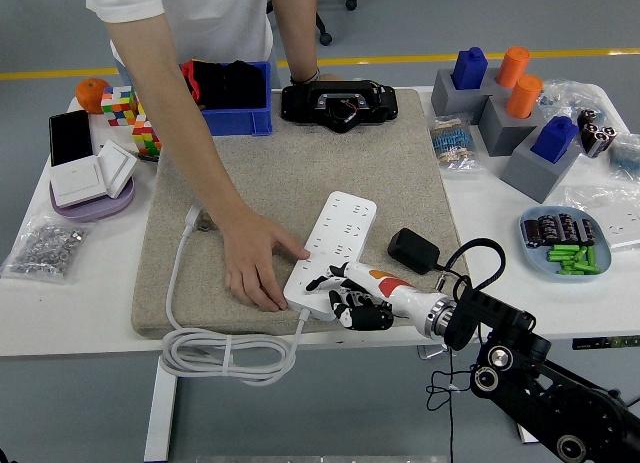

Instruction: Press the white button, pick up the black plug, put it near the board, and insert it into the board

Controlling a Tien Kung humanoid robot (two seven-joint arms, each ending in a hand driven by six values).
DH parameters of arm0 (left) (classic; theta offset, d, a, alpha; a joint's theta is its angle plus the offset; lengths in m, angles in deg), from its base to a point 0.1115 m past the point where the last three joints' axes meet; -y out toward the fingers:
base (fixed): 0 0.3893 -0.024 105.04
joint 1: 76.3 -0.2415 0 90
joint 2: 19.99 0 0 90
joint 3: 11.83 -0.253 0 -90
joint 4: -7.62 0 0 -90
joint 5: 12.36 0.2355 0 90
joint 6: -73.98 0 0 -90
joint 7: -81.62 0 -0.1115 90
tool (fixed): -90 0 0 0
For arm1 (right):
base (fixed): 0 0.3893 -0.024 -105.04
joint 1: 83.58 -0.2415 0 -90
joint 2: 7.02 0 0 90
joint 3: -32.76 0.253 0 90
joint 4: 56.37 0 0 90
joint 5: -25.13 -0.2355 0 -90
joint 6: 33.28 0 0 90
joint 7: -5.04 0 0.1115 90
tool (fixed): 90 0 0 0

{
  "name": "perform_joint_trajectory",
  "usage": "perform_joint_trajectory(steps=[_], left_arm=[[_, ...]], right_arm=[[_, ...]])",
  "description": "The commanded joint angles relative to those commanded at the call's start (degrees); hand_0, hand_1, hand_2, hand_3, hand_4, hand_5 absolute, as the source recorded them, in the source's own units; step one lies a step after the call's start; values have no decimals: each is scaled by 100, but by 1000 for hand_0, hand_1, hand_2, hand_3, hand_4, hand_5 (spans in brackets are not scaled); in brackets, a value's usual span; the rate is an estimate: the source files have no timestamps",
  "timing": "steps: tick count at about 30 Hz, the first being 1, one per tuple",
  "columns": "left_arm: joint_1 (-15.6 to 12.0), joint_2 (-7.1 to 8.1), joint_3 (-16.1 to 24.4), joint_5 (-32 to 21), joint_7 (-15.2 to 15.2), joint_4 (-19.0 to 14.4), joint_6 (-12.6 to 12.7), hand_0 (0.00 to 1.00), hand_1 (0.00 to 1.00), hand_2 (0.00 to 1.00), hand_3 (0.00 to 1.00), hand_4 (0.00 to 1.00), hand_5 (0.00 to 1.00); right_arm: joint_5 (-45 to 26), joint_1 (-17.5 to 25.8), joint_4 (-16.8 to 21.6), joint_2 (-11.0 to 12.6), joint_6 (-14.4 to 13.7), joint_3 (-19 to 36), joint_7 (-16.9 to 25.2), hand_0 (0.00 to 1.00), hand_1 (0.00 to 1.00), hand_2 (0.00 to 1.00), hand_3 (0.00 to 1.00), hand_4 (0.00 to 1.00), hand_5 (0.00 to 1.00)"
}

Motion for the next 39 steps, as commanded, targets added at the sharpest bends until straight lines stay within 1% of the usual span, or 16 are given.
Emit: perform_joint_trajectory(steps=[11, 18, 28, 32, 39], left_arm=[[3, -7, -3, 14, -2, 0, -5, 690, 636, 612, 640, 560, 202], [12, -5, -11, 11, 2, 0, -4, 690, 636, 612, 640, 560, 202], [9, -7, 1, 27, -1, 0, -7, 690, 636, 613, 639, 560, 203], [10, -10, 4, 33, -1, 0, -8, 690, 636, 613, 639, 560, 203], [14, -13, 5, 23, 0, 0, -5, 690, 636, 613, 639, 560, 202]], right_arm=[[60, -63, -293, -22, -88, -58, 112, 2, 2, 52, 691, 248, 2], [150, -96, -412, -33, -143, -43, 172, 2, 2, 51, 685, 247, 2], [229, -120, -419, -38, -223, -24, 223, 2, 2, 51, 678, 244, 2], [273, -122, -484, -31, -249, -65, 260, 2, 2, 51, 678, 244, 2], [508, -142, -539, -14, -327, -106, 343, 2, 2, 51, 677, 243, 2]])
